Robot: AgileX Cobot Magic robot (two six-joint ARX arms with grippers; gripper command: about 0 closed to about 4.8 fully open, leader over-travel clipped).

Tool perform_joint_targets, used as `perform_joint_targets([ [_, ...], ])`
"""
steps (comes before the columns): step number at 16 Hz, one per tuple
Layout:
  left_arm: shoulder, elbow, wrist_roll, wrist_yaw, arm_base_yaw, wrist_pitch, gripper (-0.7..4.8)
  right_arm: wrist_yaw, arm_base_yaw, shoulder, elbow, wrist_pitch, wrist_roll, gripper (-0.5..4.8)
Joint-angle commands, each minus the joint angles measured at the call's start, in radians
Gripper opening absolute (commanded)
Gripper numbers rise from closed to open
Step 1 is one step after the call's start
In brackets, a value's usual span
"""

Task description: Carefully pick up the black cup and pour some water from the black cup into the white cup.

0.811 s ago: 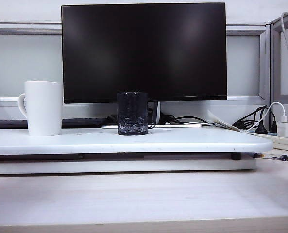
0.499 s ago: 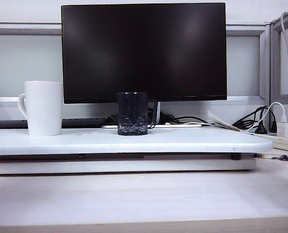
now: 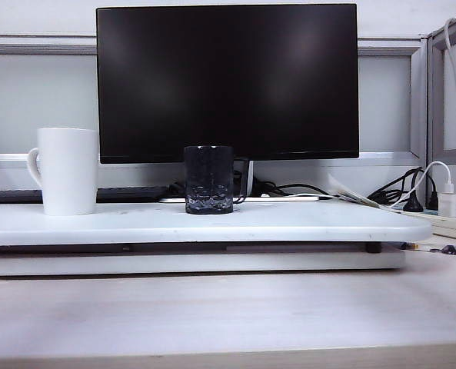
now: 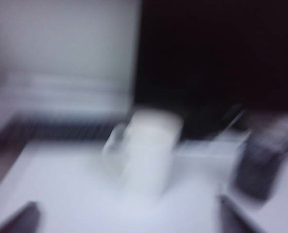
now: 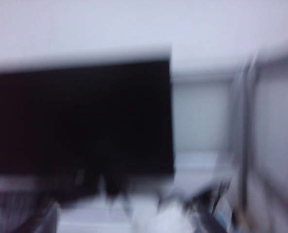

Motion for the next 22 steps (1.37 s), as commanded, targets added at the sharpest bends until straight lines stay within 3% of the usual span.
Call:
perform_joint_targets([
  [1, 0.143, 0.177, -0.018, 0.053, 0.0, 0.065, 4.79, 0.01, -0.001, 0.178, 0.206, 0.046, -0.006, 3.8],
  [3, 0.327, 0.277, -0.07, 0.129, 0.0, 0.137, 4.79, -0.05, -0.001, 0.359, 0.318, 0.089, -0.006, 3.79],
  [8, 0.686, 0.428, -0.066, 0.339, -0.029, 0.204, 4.79, -0.201, 0.026, 0.808, 0.484, 0.134, -0.009, 3.79],
  [11, 0.874, 0.432, 0.002, 0.339, -0.122, 0.209, 4.79, -0.272, 0.066, 1.107, 0.498, 0.308, 0.002, 3.79],
  [16, 1.099, 0.433, 0.018, 0.27, -0.228, 0.247, 4.79, -0.311, 0.129, 1.493, 0.499, 0.542, -0.007, 3.79],
  [19, 1.12, 0.433, 0.018, 0.255, -0.255, 0.269, 4.79, -0.327, 0.145, 1.659, 0.528, 0.637, -0.01, 3.79],
  [22, 1.124, 0.434, 0.018, 0.249, -0.283, 0.371, 4.79, -0.376, 0.163, 1.811, 0.643, 0.654, -0.015, 3.78],
])
